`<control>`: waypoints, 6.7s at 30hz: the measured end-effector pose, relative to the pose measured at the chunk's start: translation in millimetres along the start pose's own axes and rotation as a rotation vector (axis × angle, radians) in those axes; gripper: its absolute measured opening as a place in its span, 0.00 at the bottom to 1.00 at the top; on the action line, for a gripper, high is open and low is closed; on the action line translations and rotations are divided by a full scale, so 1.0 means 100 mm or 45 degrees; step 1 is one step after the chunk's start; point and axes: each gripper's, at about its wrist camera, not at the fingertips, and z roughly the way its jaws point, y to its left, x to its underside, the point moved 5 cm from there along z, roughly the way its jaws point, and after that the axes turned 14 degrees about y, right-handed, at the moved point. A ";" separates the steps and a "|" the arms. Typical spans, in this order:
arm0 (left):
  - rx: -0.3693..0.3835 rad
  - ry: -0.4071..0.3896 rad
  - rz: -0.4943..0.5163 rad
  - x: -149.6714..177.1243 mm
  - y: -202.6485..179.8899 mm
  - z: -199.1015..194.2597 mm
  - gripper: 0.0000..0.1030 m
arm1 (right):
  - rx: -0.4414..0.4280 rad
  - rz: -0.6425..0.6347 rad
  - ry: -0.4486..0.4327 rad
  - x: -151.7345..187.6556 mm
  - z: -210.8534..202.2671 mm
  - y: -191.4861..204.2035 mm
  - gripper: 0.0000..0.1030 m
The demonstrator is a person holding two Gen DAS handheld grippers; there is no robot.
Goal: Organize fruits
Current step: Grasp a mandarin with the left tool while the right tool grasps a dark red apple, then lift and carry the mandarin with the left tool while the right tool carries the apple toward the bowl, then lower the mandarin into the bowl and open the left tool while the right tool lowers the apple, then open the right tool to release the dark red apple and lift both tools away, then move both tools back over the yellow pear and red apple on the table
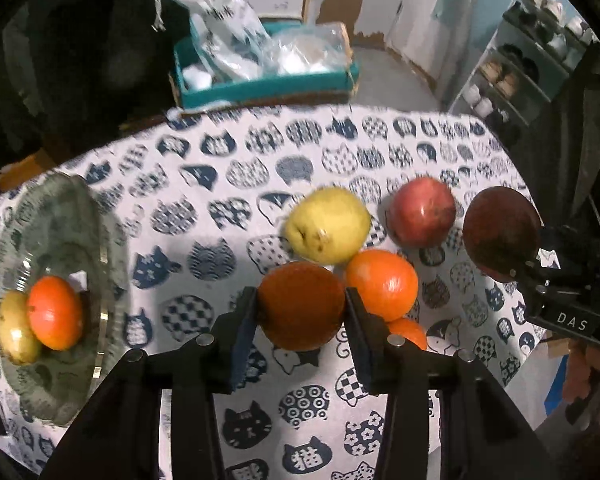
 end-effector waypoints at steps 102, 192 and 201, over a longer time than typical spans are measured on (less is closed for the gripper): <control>-0.166 0.007 -0.625 0.16 3.26 -0.21 0.42 | -0.281 -0.470 0.178 -1.36 0.79 3.43 0.69; -0.187 -0.359 -0.391 0.38 1.89 -1.88 0.85 | -0.027 -0.363 -0.257 -0.83 -1.07 2.09 0.82; -0.173 -0.419 -0.295 0.32 1.47 -2.03 0.90 | 0.002 -0.329 -0.290 -0.57 -1.33 1.59 0.82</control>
